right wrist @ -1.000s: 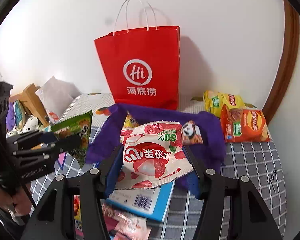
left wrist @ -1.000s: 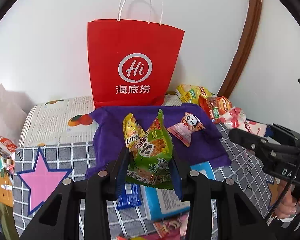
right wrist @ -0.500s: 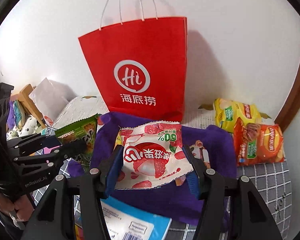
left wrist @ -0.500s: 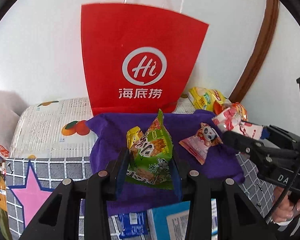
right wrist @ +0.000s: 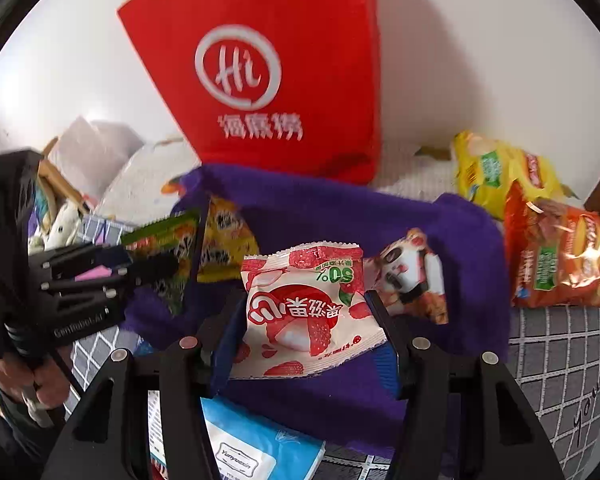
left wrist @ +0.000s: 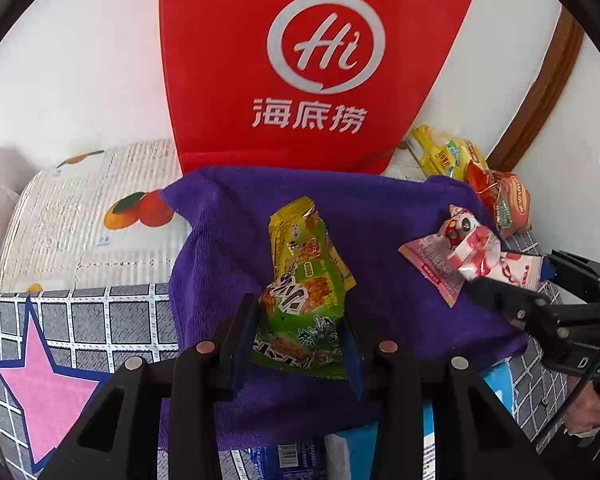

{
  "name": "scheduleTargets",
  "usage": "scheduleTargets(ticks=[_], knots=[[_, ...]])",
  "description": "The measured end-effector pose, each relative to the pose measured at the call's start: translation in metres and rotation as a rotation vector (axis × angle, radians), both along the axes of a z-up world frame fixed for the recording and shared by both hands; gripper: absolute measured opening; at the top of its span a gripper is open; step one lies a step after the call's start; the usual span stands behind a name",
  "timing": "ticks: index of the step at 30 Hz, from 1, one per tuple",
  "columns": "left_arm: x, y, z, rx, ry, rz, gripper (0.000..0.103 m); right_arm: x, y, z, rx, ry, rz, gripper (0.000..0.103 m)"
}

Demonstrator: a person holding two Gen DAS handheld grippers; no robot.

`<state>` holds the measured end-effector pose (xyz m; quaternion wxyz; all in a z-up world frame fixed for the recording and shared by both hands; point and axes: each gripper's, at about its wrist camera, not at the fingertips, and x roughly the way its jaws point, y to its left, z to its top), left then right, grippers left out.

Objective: Organize snacks
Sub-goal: 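Carry both held bags up and over the purple towel, then lower the green bag onto the towel with the left tool while the right tool lowers the strawberry bag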

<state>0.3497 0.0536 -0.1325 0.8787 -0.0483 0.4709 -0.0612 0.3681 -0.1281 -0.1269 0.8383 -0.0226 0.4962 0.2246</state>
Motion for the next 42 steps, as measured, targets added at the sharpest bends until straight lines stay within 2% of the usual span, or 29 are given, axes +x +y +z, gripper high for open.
scheduleTargets(ticks=[4, 16, 21, 39, 42], knots=[[0.002, 0.004, -0.007, -0.01, 0.032, 0.016, 0.037, 0.004, 0.006, -0.014, -0.019, 0.04, 0.006, 0.058], [0.007, 0.005, -0.02, 0.03, 0.072, 0.027, 0.037, 0.002, 0.021, -0.03, -0.096, 0.055, 0.055, 0.058], [0.008, 0.004, -0.024, 0.034, 0.081, 0.022, 0.037, 0.007, 0.018, -0.042, -0.11, 0.111, 0.054, 0.058], [0.011, -0.004, -0.03, 0.056, 0.096, 0.003, 0.037, 0.011, 0.02, -0.052, -0.149, 0.136, 0.037, 0.059], [0.01, -0.008, -0.029, 0.065, 0.098, -0.017, 0.046, 0.01, 0.022, -0.052, -0.153, 0.138, 0.047, 0.06]])
